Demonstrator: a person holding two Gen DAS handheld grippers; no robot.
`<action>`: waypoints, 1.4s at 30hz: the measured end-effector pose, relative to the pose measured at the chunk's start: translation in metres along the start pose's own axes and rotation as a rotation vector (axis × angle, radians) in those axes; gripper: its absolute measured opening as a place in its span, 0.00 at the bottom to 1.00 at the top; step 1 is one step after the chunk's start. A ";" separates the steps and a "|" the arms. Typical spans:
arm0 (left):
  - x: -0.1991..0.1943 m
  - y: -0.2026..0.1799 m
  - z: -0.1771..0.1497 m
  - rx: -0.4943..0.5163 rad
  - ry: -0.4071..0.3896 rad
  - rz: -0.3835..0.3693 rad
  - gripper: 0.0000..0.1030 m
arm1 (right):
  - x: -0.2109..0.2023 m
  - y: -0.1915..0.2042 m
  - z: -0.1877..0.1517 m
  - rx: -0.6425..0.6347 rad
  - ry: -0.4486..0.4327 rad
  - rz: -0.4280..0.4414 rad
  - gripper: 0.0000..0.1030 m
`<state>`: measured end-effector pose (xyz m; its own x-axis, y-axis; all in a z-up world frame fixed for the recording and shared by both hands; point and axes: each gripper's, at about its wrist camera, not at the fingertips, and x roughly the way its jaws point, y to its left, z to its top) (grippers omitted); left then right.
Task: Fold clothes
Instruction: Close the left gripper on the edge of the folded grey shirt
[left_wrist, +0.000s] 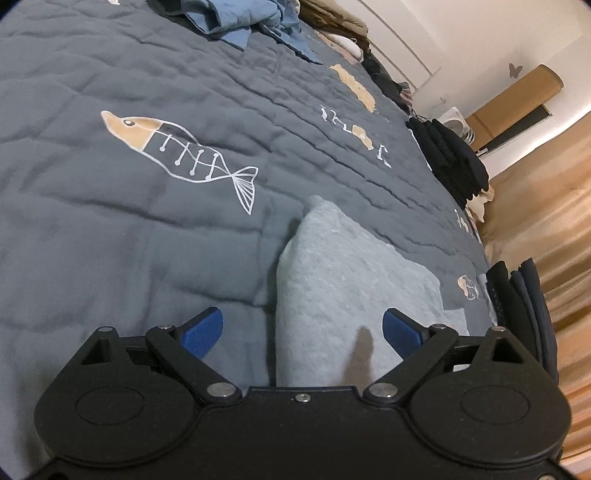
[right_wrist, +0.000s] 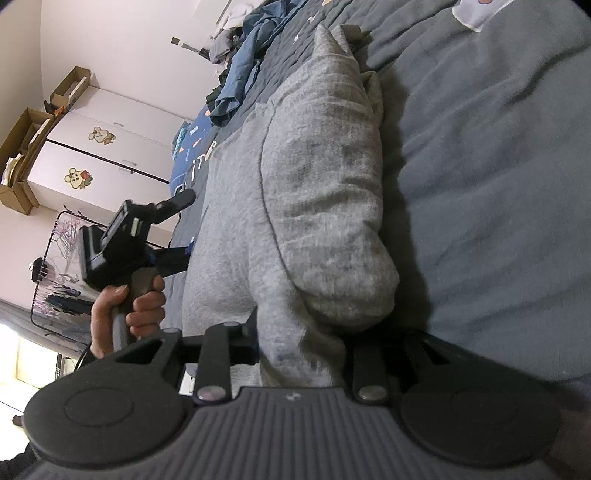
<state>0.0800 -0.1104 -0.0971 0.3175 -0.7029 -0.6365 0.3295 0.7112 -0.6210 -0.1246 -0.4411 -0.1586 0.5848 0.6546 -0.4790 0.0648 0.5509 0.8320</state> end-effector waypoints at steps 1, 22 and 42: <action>0.002 0.001 0.002 -0.003 -0.001 -0.009 0.90 | 0.000 0.000 0.000 -0.001 0.000 -0.001 0.27; 0.055 -0.031 0.018 0.103 0.061 -0.105 0.89 | 0.001 -0.002 0.000 -0.008 0.014 0.010 0.27; 0.070 -0.011 0.023 0.055 0.126 -0.183 0.41 | -0.001 0.002 0.001 -0.004 0.040 0.004 0.28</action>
<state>0.1196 -0.1680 -0.1245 0.1351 -0.8107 -0.5696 0.4200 0.5675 -0.7081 -0.1241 -0.4407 -0.1560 0.5519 0.6770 -0.4869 0.0595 0.5505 0.8327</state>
